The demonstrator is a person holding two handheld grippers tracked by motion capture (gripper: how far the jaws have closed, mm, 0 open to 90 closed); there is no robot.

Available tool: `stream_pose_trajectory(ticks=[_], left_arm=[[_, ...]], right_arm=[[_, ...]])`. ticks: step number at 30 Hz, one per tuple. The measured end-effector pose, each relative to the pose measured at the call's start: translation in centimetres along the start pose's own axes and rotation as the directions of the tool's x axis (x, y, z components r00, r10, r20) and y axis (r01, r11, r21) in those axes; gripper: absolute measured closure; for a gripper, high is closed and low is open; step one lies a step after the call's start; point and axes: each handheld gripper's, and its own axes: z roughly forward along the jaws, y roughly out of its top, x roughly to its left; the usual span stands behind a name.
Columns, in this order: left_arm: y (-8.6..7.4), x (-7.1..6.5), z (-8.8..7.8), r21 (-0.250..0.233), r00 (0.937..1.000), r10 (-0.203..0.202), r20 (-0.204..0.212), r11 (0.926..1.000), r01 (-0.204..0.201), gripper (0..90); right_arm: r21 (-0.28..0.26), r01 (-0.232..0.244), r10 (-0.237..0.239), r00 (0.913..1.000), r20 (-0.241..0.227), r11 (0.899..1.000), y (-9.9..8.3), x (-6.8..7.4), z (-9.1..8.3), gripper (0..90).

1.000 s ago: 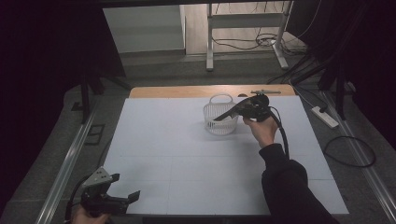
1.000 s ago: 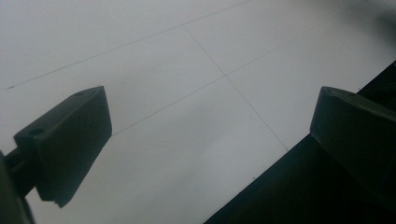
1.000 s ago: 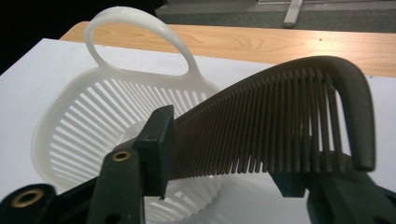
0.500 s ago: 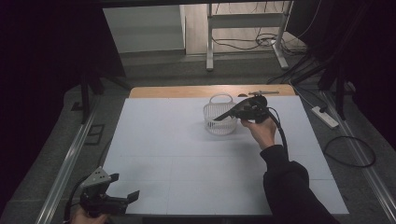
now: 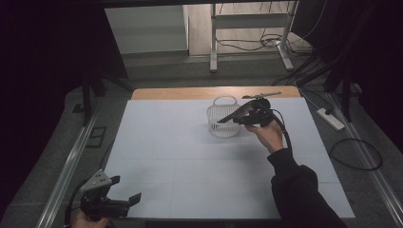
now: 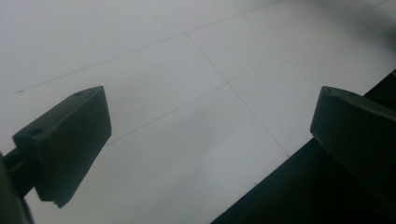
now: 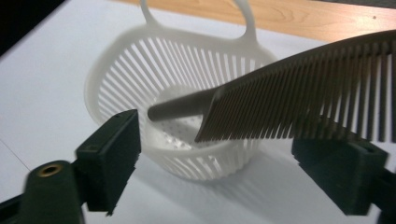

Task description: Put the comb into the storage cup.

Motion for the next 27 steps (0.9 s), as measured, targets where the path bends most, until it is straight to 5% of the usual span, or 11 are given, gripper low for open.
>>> stream_pose_trajectory(ticks=[4, 14, 27], left_arm=[[0.0, 0.0, 0.0, -0.006, 0.9999, 0.004, -0.011, 1.0000, -0.004, 0.0], [-0.1, 0.3, -0.1, -0.023, 0.9994, -0.006, -0.035, 0.9997, 0.005, 0.0], [0.0, 0.4, 0.1, -0.009, 0.9998, -0.008, -0.017, 0.9999, 0.008, 0.0]], right_arm=[[0.026, 0.035, -0.036, 0.9992, 0.019, 0.999, -0.1, 0.6, 0.0, 12.5], [0.034, 0.040, -0.040, 0.9992, 0.007, 0.999, -0.6, 0.8, -0.3, 7.3], [0.050, 0.021, -0.019, 0.9990, -0.041, 0.999, -1.4, 0.8, -1.2, 4.8]])
